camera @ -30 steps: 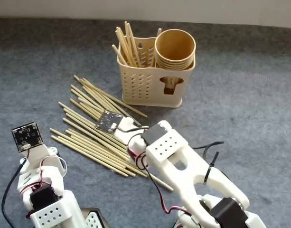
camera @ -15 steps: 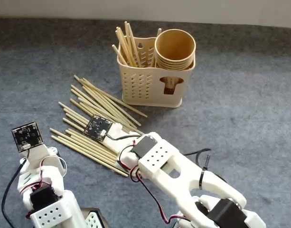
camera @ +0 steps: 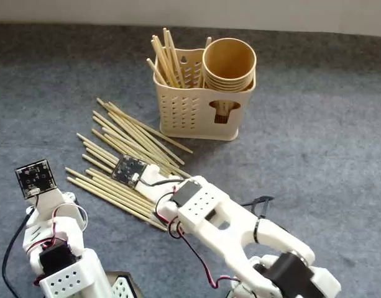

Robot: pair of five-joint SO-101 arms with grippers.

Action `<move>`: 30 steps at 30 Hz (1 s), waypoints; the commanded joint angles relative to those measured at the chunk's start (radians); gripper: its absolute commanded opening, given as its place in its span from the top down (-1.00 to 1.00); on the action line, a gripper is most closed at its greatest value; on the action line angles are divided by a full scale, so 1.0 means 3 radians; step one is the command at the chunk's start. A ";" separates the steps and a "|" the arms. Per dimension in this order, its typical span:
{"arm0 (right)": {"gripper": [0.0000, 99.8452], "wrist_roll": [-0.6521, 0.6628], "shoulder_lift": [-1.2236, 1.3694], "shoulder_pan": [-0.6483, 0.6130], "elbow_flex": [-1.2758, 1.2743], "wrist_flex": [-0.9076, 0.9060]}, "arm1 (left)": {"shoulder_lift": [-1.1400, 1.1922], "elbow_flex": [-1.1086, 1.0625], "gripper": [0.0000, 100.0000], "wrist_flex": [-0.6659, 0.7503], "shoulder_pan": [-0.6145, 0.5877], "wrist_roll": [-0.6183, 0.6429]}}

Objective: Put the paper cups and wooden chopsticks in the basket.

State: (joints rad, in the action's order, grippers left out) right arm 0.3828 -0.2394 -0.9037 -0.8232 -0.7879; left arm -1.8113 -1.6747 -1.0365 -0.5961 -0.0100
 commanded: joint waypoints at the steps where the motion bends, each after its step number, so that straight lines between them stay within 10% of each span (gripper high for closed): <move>1: 0.82 -0.0020 0.0217 -0.0028 0.0125 0.0054 | -0.0043 -0.0069 0.98 0.0056 -0.0028 -0.0031; 30: 0.99 -0.0010 -0.0166 0.0176 0.0315 -0.0284 | -0.0043 -0.0069 0.98 0.0056 -0.0028 -0.0031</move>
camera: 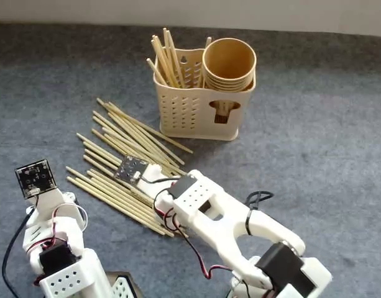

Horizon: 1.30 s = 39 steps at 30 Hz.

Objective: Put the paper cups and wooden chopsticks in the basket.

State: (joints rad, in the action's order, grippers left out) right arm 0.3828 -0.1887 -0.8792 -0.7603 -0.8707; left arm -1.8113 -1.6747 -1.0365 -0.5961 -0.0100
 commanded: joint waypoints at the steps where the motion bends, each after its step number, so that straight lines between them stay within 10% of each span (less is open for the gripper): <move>1: 0.99 -0.0010 -0.0427 0.0100 0.0105 -0.0008 | -0.0043 -0.0069 0.98 0.0056 -0.0028 -0.0031; 39: 0.99 -0.1089 -0.3025 0.0632 0.0084 0.0008 | -0.0038 -0.0069 0.98 0.0056 0.0136 -0.0031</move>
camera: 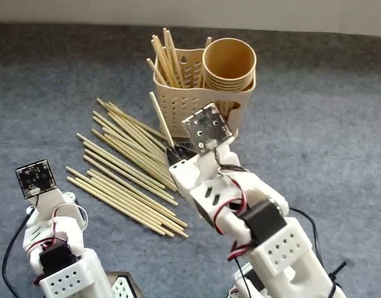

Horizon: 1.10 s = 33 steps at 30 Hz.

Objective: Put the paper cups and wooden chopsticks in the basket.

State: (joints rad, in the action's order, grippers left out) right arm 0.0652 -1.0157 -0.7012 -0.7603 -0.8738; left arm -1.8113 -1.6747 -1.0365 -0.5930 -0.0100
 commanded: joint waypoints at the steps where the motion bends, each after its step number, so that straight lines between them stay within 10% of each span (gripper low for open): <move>1: 0.99 -0.0031 -0.0355 0.0038 0.0084 0.0018 | -0.0038 -0.0069 0.98 0.0056 0.0125 -0.0031; 18: 0.99 0.0000 -0.0969 0.0043 0.0090 0.1639 | -0.0038 -0.0069 0.98 0.0056 0.0110 -0.0031; 33: 0.99 0.0000 0.0519 0.0673 0.0130 0.3567 | -0.0038 -0.0069 0.98 0.0056 0.0110 -0.0036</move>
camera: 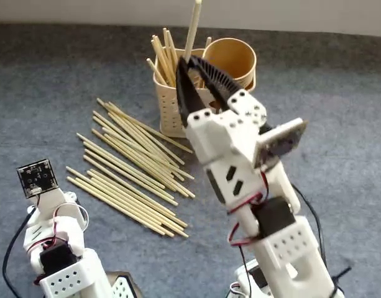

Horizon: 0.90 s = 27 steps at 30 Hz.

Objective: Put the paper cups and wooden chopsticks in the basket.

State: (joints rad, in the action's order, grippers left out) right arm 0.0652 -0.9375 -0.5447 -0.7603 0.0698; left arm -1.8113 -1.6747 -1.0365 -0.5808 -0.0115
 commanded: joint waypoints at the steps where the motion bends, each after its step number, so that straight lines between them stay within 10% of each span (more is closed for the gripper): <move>1: 0.99 0.0000 0.0355 0.0166 0.0130 0.0519 | -0.0038 -0.0069 0.98 0.0056 0.0069 -0.0031; 27: 0.99 0.0000 0.1547 0.0427 0.0084 0.1486 | -0.0038 -0.0069 0.98 0.0056 0.0064 -0.0031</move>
State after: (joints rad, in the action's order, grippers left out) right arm 0.0652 -0.4649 -0.4250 -0.7603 0.4964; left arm -1.8113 -1.6747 -1.0365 -0.5808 -0.0115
